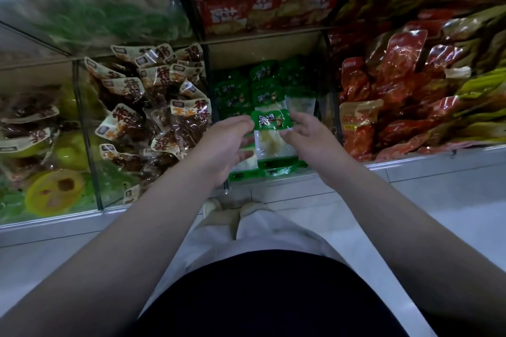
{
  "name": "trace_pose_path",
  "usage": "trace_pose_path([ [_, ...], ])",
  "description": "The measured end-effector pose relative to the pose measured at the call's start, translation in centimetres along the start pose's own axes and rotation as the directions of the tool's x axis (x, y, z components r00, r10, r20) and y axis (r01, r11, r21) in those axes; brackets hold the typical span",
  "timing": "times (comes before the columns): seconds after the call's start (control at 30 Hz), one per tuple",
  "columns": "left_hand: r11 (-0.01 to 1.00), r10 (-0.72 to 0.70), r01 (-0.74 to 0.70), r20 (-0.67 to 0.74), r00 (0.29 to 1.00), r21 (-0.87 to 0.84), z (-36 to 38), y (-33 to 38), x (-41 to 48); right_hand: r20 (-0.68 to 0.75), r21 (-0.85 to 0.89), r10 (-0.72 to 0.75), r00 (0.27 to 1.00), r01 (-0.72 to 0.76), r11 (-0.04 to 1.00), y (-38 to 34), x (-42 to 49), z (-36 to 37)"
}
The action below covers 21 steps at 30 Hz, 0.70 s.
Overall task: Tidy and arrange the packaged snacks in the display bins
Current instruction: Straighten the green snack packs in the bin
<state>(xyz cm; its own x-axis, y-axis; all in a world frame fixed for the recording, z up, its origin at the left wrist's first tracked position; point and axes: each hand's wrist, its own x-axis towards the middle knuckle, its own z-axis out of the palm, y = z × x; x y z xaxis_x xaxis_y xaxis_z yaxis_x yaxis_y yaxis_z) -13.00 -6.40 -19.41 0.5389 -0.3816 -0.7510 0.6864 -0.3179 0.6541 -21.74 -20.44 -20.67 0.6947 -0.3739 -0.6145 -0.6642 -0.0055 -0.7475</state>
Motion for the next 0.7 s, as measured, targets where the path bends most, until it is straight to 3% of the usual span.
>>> trace_pose_path([
  [0.27, 0.997, -0.061, 0.06, 0.012, 0.998, 0.042, 1.7, -2.3, 1.9, -0.008, 0.001, 0.03, 1.0, -0.03, 1.0, 2.3, 0.9, -0.8],
  [0.7, 0.991, -0.093, 0.086, 0.072, 0.993, 0.105, 6.4, -5.2, 4.6, -0.082, -0.188, -0.016, 0.997, 0.001, 0.982, 5.2, 1.5, -2.6],
])
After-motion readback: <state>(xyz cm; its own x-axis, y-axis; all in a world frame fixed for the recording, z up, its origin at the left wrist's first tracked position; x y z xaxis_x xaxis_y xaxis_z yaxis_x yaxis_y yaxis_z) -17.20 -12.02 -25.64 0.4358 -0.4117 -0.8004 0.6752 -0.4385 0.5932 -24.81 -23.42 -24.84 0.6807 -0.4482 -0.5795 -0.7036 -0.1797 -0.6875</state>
